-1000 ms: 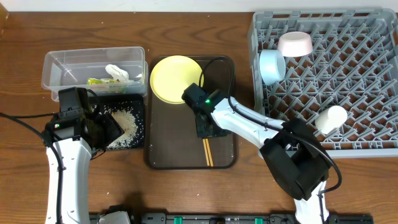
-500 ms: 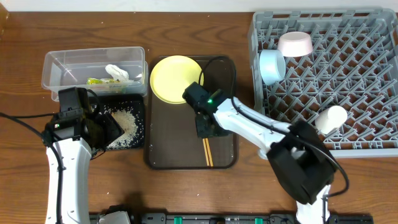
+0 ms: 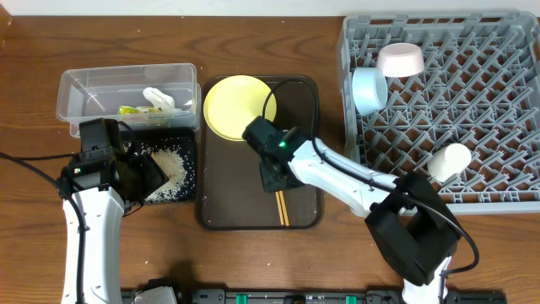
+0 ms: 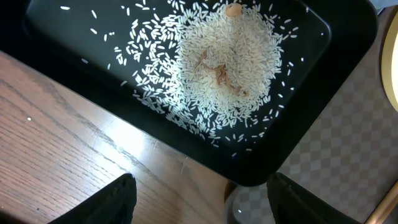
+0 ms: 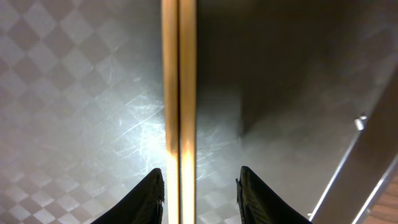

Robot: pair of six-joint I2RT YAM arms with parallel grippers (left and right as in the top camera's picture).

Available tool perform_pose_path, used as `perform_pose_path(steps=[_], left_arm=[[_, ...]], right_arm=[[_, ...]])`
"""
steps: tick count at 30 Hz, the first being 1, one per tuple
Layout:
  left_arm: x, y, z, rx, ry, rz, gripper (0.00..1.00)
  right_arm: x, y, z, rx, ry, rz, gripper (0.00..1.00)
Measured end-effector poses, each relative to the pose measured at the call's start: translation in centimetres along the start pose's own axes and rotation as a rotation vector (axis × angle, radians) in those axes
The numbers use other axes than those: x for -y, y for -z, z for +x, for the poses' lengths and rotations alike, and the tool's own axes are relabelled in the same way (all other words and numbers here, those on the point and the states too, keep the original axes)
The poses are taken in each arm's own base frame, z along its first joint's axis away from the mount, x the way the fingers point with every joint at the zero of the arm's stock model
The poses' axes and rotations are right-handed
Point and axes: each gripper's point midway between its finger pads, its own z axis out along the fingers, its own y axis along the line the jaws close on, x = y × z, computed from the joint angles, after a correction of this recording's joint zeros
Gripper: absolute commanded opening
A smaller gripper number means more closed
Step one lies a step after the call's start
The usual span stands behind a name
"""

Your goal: Sort waste into correct bins and load items into the dishwasher rack

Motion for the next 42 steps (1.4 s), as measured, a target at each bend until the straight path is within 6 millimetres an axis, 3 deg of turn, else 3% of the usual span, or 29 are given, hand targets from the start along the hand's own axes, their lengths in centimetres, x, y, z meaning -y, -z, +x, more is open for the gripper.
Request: perform_pose_path(steps=[28, 38, 42], left_arm=[[0.0, 0.0, 0.0, 0.000, 0.000, -0.001, 0.70], [0.0, 0.0, 0.0, -0.001, 0.000, 0.000, 0.70], [0.0, 0.0, 0.0, -0.001, 0.000, 0.000, 0.70]], right_arm=[[1.2, -2.2, 1.8, -0.006, 0.009, 0.023, 0.37], [2.8, -2.2, 1.0, 0.010, -0.034, 0.047, 0.05], [4.3, -2.2, 0.0, 0.008, -0.085, 0.045, 0.01]])
